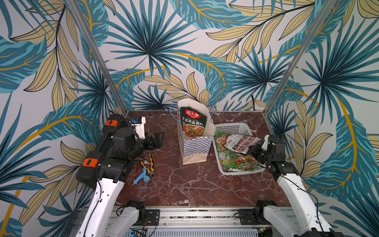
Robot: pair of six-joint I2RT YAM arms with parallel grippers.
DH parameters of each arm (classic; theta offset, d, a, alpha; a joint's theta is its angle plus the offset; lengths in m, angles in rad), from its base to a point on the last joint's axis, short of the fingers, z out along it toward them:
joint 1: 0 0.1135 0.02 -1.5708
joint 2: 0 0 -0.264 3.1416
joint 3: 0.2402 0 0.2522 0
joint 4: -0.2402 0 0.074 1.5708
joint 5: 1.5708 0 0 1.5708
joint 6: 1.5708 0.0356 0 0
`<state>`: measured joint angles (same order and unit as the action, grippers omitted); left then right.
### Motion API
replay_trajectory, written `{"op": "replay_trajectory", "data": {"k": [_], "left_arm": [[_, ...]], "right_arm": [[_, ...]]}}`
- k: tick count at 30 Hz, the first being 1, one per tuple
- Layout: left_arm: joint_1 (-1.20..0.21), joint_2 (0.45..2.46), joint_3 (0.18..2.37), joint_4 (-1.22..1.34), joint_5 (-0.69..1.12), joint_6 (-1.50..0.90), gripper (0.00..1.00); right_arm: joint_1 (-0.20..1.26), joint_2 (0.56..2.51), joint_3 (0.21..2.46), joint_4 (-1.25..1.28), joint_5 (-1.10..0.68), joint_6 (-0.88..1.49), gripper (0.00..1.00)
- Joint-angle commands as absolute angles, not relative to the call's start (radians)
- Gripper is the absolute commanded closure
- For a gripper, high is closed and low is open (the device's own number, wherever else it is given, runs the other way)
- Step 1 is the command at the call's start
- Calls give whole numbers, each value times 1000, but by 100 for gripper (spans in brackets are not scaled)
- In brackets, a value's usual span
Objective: Place the condiment packets inside the bag
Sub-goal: Pick up the condiment packet from the storage box, then place the condiment packet in the paper bag.
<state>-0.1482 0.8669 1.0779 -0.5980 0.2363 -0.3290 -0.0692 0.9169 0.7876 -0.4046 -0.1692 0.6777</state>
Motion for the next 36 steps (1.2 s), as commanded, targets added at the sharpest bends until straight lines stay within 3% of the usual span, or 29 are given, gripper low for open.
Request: {"op": "replay_trajectory", "data": {"k": [1, 9, 17, 29, 36], "left_arm": [[-138, 862, 1057, -572, 262, -321, 0], [-138, 862, 1055, -565, 277, -319, 0], [-138, 868, 1050, -558, 280, -316, 0], [-139, 880, 1052, -563, 266, -313, 0], [-138, 881, 1053, -568, 259, -309, 0]], "right_arm": [[-66, 927, 950, -416, -196, 593, 100], [-49, 1094, 1397, -573, -309, 485, 100], [1, 1160, 1734, -538, -440, 580, 100], [283, 1402, 2193, -452, -607, 592, 100], [385, 1557, 2333, -411, -689, 577, 100]]}}
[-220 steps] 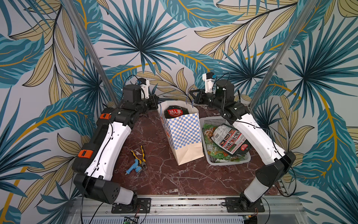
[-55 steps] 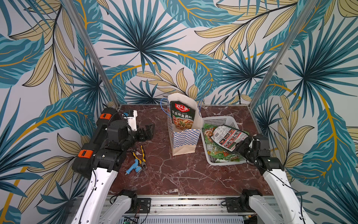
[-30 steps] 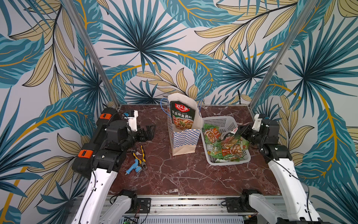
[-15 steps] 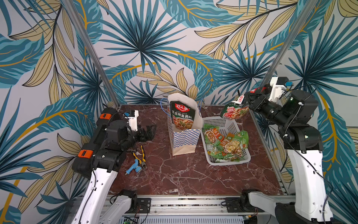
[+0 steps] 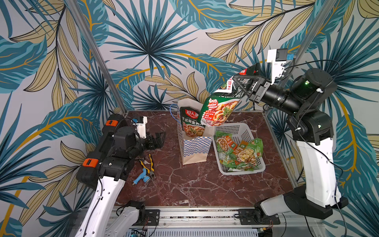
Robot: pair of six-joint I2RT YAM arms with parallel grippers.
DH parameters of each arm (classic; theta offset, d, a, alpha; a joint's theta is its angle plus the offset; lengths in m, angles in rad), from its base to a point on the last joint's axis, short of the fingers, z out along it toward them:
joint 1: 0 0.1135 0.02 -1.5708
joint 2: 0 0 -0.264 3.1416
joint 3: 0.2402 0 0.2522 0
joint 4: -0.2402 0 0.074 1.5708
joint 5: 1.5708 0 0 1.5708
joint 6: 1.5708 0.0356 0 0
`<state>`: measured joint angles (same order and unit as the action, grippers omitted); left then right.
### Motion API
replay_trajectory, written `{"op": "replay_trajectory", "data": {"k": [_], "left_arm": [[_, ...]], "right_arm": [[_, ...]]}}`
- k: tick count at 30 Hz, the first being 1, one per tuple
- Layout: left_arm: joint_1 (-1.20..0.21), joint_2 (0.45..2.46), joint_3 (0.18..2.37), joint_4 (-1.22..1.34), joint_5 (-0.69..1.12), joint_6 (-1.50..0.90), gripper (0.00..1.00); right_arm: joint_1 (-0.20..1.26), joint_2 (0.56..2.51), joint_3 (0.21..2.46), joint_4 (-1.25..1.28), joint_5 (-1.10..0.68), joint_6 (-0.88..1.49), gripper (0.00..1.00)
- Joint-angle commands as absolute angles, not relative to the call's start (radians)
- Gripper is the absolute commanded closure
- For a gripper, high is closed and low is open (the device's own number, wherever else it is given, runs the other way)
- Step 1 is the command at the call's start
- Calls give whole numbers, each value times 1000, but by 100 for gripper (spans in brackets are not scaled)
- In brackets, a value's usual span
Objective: Place the condiment packets inside the bag
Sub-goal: Place the condiment packet in the paper bag.
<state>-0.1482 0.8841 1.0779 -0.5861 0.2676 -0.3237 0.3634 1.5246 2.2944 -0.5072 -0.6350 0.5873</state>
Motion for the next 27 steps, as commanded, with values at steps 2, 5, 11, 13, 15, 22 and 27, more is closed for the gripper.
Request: {"op": "replay_trajectory", "data": {"k": [2, 5, 11, 13, 15, 22, 27], "left_arm": [[-138, 880, 1053, -569, 257, -309, 0], [-138, 880, 1055, -570, 255, -307, 0], [-138, 880, 1056, -573, 254, -305, 0], [-138, 880, 1056, -574, 255, -305, 0], [-138, 880, 1057, -574, 255, -305, 0], [-139, 883, 1056, -571, 259, -305, 0], [-138, 887, 1056, -571, 265, -307, 0]], "right_arm": [[412, 1607, 2365, -410, -709, 574, 100], [446, 1672, 2405, -425, -716, 562, 100], [471, 1770, 2440, -473, -678, 513, 100], [471, 1796, 2444, -496, -671, 496, 100], [471, 1819, 2443, -530, -667, 479, 100], [470, 1801, 2361, -640, -620, 402, 100], [471, 1752, 2295, -638, -614, 387, 100]]}}
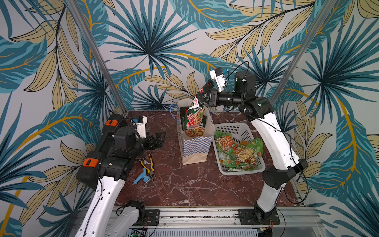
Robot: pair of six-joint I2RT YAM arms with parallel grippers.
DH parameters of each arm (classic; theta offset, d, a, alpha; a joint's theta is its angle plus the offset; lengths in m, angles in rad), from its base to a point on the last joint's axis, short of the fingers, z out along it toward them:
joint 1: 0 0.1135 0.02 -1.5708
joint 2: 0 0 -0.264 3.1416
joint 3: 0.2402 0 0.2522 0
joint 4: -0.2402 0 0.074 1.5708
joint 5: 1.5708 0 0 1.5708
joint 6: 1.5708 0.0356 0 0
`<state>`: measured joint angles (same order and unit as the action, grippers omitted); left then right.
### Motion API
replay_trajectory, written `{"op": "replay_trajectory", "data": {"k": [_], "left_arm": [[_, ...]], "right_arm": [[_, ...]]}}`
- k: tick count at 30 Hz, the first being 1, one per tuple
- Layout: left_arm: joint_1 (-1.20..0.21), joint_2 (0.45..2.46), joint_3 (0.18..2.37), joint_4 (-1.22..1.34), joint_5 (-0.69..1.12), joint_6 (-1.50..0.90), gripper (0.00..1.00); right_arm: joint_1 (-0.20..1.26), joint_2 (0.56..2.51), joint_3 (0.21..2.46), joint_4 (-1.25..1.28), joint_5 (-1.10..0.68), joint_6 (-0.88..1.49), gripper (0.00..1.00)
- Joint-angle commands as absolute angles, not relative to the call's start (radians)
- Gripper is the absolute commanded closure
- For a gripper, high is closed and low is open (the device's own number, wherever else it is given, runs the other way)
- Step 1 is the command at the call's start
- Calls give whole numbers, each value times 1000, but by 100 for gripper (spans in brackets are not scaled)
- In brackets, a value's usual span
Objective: Place the condiment packets inside the bag
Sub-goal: Place the condiment packet in the paper bag.
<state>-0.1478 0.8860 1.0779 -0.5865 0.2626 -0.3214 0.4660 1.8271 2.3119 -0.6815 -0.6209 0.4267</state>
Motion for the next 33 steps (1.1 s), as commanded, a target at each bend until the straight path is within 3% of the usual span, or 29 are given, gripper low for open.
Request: {"op": "replay_trajectory", "data": {"k": [1, 13, 19, 27, 33], "left_arm": [[-138, 887, 1057, -571, 264, -307, 0], [-140, 888, 1057, -569, 268, -307, 0], [-139, 887, 1056, -570, 266, -307, 0], [-138, 886, 1056, -571, 265, -305, 0], [-138, 885, 1056, -572, 267, -306, 0]], "right_arm": [[471, 1749, 2286, -642, -612, 385, 100], [523, 1657, 2051, -672, -577, 327, 100], [610, 1629, 2017, -777, -403, 282, 100], [691, 1622, 2020, -778, -333, 355, 100], [720, 1628, 1978, -853, -152, 383, 100]]}}
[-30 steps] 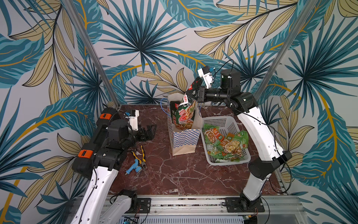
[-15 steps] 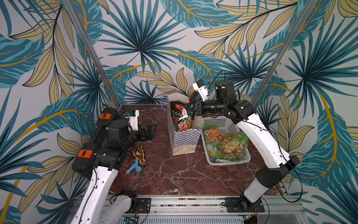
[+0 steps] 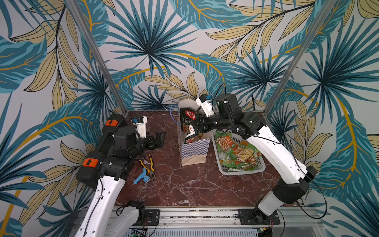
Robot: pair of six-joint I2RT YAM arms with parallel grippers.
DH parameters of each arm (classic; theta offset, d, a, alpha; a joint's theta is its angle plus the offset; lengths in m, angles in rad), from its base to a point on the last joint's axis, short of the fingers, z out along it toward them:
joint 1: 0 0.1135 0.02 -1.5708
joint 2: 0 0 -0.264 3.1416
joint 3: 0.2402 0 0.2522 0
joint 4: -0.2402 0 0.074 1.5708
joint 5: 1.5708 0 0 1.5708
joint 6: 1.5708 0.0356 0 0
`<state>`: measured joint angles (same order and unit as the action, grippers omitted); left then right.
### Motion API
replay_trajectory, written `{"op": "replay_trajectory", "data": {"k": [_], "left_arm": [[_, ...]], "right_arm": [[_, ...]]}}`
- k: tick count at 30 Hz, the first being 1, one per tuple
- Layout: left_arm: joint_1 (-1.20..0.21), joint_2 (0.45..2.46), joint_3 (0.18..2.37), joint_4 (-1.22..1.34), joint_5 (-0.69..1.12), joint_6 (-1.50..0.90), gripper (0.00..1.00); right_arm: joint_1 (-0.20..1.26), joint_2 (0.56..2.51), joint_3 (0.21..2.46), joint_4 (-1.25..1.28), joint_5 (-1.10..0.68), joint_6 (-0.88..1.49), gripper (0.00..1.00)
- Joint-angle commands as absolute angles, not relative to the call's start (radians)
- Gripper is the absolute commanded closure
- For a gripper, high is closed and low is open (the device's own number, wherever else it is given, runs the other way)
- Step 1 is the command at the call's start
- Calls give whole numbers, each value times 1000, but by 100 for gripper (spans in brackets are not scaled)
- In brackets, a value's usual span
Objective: Place the condiment packets inside the bag
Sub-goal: Place the condiment packet in the paper bag, then pick up the condiment packet from the storage box.
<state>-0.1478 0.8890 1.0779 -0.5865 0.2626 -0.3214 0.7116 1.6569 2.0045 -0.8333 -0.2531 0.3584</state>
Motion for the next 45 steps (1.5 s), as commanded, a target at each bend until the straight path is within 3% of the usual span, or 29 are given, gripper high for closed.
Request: {"op": "replay_trajectory", "data": {"k": [1, 5, 7, 10, 17, 24, 37, 45], "left_arm": [[-138, 886, 1055, -569, 267, -308, 0], [-138, 887, 1055, -570, 271, -307, 0], [-138, 888, 1055, -569, 273, -307, 0], [-138, 888, 1055, -567, 279, -307, 0], [-156, 881, 1053, -551, 322, -307, 0], [-280, 859, 1047, -574, 256, -396, 0], [-323, 680, 852, -575, 181, -523, 0], [-323, 641, 700, -529, 165, -570, 0]], "right_arm": [[724, 1623, 1964, -854, -136, 387, 100], [732, 1615, 1942, -867, -88, 396, 99], [734, 1618, 1951, -884, -73, 395, 92], [733, 1617, 1979, -911, -55, 387, 70], [732, 1586, 2028, -979, 16, 343, 49], [721, 1421, 1876, -937, 149, 336, 33], [621, 1044, 1328, -792, 375, 412, 18], [383, 940, 1056, -746, 251, 478, 20]]}}
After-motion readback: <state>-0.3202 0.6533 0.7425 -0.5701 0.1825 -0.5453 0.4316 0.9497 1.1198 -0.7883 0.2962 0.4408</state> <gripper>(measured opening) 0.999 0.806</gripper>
